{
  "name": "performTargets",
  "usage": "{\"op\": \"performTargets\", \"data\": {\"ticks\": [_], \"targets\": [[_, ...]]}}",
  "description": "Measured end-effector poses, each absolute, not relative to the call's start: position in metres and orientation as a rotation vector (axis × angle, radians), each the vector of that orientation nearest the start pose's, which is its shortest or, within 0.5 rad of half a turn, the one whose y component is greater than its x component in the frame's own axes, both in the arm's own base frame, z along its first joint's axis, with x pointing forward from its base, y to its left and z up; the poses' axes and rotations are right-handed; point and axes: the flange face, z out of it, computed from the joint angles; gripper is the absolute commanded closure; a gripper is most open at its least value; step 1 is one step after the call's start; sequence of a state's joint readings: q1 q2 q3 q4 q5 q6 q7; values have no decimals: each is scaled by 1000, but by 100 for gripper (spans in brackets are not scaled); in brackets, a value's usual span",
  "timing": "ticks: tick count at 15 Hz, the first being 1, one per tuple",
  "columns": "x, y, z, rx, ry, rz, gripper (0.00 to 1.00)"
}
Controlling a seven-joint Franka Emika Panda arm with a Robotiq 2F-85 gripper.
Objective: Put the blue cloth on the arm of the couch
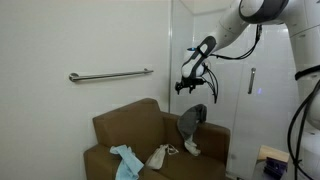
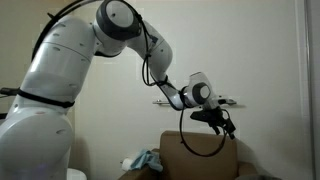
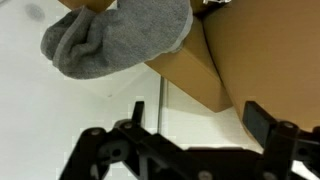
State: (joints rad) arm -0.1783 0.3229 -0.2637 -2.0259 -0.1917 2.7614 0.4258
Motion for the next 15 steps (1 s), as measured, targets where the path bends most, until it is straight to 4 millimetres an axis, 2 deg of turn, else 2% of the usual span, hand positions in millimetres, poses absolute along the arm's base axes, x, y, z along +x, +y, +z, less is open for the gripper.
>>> {"op": "performTargets", "data": {"ticks": [4,7,12,15], "targets": [[590,-313,298,-2970,1312,-643,0],[602,-341,260,-2923,1423,-569,0],[614,-356,196,-2914,1488,-292,0],[620,-356,174,-2934,1487,-151,0]]}}
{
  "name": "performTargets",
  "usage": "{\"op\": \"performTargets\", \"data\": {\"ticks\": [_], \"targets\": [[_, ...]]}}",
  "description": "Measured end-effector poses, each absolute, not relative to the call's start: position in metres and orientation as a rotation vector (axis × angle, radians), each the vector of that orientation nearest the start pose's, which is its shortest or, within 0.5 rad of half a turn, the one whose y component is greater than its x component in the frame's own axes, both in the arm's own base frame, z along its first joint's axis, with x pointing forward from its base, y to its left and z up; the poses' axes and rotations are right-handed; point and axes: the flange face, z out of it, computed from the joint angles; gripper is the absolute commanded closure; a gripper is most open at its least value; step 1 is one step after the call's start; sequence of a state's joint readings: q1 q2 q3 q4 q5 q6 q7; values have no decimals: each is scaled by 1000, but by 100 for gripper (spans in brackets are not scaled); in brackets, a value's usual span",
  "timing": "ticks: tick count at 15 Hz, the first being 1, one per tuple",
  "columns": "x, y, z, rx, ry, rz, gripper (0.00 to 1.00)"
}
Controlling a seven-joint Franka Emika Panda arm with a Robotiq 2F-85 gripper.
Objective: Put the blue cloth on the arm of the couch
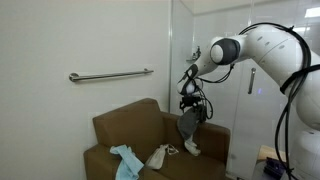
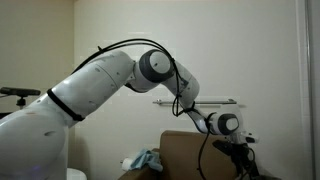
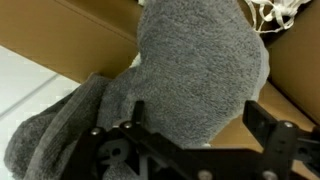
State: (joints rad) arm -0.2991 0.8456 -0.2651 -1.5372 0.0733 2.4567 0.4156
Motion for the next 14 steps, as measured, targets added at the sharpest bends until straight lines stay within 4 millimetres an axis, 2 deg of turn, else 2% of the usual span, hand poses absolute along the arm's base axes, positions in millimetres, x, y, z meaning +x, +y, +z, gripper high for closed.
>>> {"op": "performTargets", "data": {"ticks": [1,2,5,12,13,14], "targets": [[621,-358,172,-2939,1489,-118,25],[623,-360,170,-2944,1492,-87,26],[632,-361,168,-2952,1488,-37,47],[650,-353,174,-2965,1455,-79,93],[653,-351,178,-2969,1448,-100,98],[656,-347,184,-2973,1438,-122,98]]}}
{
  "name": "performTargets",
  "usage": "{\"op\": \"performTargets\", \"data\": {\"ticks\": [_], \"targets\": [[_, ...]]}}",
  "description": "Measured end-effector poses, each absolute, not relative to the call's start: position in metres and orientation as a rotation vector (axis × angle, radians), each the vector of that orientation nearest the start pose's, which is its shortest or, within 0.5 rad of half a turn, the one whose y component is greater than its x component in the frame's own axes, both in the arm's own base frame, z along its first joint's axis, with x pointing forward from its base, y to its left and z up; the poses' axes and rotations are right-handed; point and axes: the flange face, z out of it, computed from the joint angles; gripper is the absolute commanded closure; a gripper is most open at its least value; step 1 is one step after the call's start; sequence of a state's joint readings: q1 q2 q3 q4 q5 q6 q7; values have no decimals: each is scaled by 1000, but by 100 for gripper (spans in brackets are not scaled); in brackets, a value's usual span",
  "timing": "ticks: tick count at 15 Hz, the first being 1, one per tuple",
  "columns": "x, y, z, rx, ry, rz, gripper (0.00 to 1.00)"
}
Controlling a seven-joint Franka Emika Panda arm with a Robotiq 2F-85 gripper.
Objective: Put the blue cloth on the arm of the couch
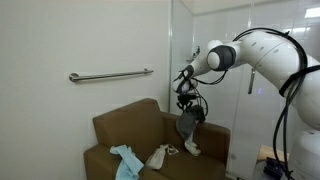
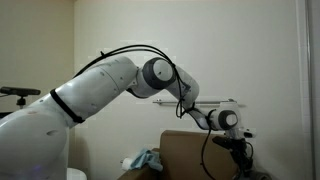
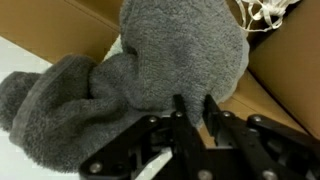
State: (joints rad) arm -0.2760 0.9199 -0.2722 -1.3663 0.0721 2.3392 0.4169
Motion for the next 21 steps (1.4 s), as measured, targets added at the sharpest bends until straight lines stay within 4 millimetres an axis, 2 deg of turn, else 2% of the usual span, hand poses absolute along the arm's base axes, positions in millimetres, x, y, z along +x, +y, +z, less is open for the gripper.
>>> {"op": "performTargets", "data": {"ticks": [3,6,7,9,11,14,17,19,21], "targets": [[666,-327,211,-2978,1396,-201,100],[668,-298,248,-2985,1341,-304,100],[665,-287,258,-2995,1327,-322,74],[656,-264,268,-3009,1316,-305,68],[640,-249,267,-3007,1331,-256,55],[606,-247,260,-2980,1421,-175,34],[575,-260,250,-2947,1508,-102,16],[563,-271,244,-2928,1558,-85,3],[558,-281,240,-2911,1599,-110,0]]}}
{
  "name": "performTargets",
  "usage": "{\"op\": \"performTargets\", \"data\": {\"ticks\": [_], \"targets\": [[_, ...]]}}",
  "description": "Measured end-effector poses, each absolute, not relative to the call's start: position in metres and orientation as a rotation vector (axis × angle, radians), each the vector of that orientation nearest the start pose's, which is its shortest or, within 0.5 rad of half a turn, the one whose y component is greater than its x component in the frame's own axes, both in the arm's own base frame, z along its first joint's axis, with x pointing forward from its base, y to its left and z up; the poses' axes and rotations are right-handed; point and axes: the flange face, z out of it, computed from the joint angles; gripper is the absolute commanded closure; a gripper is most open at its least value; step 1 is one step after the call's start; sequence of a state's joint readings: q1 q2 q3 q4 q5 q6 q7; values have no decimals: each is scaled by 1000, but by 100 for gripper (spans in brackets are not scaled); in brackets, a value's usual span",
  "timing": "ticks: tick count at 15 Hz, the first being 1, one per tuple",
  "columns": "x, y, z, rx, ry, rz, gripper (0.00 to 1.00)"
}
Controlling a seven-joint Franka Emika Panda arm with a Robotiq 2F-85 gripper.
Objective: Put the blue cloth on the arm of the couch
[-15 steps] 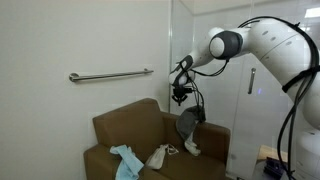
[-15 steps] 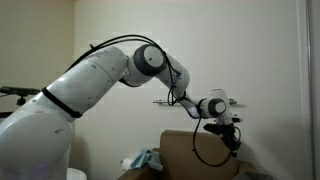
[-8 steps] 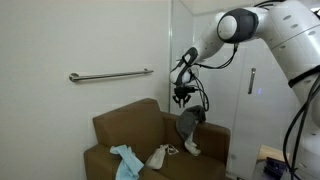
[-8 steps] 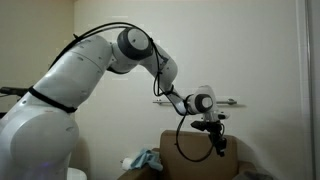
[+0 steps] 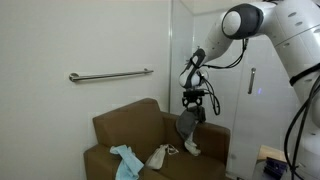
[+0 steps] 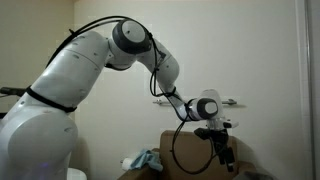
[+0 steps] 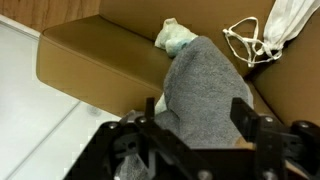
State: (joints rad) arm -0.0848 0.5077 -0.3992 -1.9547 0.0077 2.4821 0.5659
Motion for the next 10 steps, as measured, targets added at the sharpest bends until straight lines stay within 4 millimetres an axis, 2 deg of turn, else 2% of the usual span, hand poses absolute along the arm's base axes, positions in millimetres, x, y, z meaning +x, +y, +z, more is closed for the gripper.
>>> {"op": "performTargets", "data": {"ticks": [4,10], "targets": [[566,-296,233,-2890,1665,-226,0],[604,-323,208,-2924,1686,-299,0]]}}
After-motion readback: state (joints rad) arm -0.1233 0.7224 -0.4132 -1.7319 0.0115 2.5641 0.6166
